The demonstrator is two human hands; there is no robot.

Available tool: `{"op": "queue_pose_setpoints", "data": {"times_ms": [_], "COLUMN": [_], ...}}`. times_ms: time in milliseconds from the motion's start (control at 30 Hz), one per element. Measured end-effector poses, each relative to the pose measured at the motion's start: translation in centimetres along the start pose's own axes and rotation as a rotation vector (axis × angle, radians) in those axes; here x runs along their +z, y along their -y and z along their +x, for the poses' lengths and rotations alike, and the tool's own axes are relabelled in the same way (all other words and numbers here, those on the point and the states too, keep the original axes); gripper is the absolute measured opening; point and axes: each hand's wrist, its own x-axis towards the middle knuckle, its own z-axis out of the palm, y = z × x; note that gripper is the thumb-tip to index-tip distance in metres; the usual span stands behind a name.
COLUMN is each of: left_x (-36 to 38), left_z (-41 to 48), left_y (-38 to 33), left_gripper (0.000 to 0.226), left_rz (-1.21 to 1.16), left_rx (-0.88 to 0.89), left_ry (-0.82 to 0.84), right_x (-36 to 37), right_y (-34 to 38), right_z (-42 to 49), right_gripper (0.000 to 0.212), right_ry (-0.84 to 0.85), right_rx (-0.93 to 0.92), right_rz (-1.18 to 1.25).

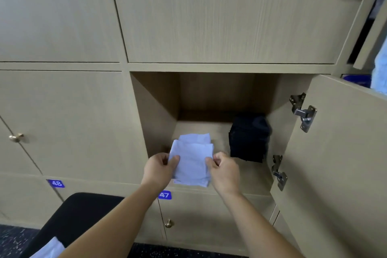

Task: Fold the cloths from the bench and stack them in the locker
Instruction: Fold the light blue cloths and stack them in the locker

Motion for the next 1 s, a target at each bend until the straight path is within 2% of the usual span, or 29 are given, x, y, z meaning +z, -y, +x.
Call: {"op": "queue_pose_setpoints", "data": {"times_ms": [167,500,800,1000], "left_x": [0.7,3.1,3.9,4.1], "left_z": [5.0,11.2,11.9,11.6], "left_y": [-1.3,-0.4,2.1,2.6], "left_gripper": [0.016,0.014,0.024,0.035], "left_rz": [0.002,-0.061,0.049,0.142], "left_rx": [0.009,0.015,0.01,0.079], "left_ry": [0.126,0.033,0.047,0.073], "right_x": [0.9,3.5,4.8,4.8], "right_y": [0.5,-0.6,-2.4,-2.7], "right_z": [5.4,11.1,11.0,10.6], "right_gripper": [0.024,0.028,0.015,0.021], "right_ry": [-0.05,-0.035,0.037,-0.02], "right_rx": [-0.011,0.034,0.125,0.113], "right_rz": [-0.018,0.055,-0.021,-0.148]}}
